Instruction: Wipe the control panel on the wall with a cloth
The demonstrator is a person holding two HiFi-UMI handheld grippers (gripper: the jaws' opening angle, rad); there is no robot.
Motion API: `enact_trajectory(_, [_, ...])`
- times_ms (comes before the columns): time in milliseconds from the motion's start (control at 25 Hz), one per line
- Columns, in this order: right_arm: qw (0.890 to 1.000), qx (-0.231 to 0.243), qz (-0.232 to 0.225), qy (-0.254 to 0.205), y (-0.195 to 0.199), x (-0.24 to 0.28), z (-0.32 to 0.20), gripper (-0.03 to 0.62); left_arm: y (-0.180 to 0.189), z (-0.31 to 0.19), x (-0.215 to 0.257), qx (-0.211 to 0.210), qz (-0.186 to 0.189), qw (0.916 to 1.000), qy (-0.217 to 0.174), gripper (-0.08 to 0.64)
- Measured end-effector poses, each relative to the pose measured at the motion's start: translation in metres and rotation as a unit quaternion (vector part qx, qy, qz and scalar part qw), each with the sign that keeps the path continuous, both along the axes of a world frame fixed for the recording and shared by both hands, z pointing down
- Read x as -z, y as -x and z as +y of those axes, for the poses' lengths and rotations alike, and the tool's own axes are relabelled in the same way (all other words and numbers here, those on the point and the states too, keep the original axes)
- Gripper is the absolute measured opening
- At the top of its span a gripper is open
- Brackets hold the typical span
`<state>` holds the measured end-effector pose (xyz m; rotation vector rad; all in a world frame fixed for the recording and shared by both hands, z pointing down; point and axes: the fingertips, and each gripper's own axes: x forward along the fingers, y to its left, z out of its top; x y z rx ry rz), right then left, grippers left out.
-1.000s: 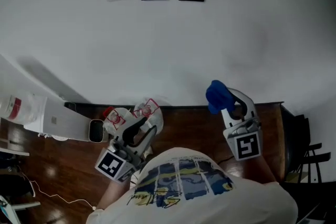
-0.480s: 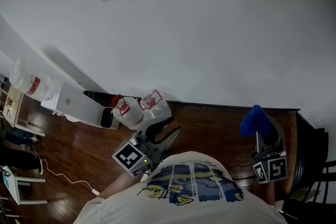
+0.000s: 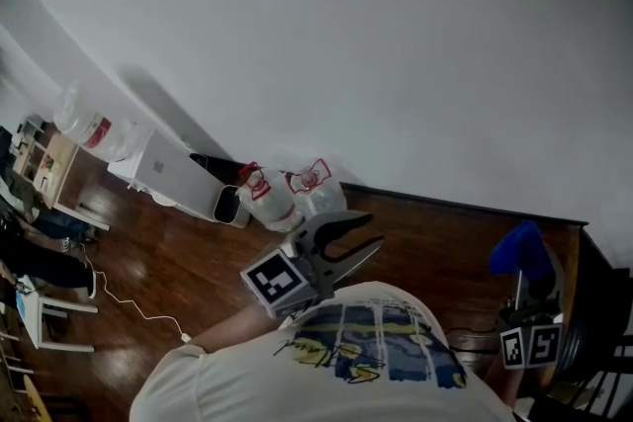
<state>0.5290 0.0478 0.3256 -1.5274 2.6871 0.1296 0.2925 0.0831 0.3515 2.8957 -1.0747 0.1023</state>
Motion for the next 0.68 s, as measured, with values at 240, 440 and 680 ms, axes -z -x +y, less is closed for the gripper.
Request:
enact_trajectory(240, [0.999,0.032,0.004,-0.004,0.012,0.003,-0.01,0.087,0.0,0.005,-0.006,0.018,0.007,0.9997,0.012,0.115])
enact_trajectory(440, [0.999,0.049,0.0,-0.016,0.018,0.006,-0.013,0.087,0.001,0.008,-0.011,0.028,0.004,0.9995,0.015,0.115])
enact_trajectory(680, [0.998,0.058,-0.007,-0.013,0.026,0.004,-0.019,0.086,0.001,0.002,-0.01,0.028,0.0,0.9995,0.014,0.115])
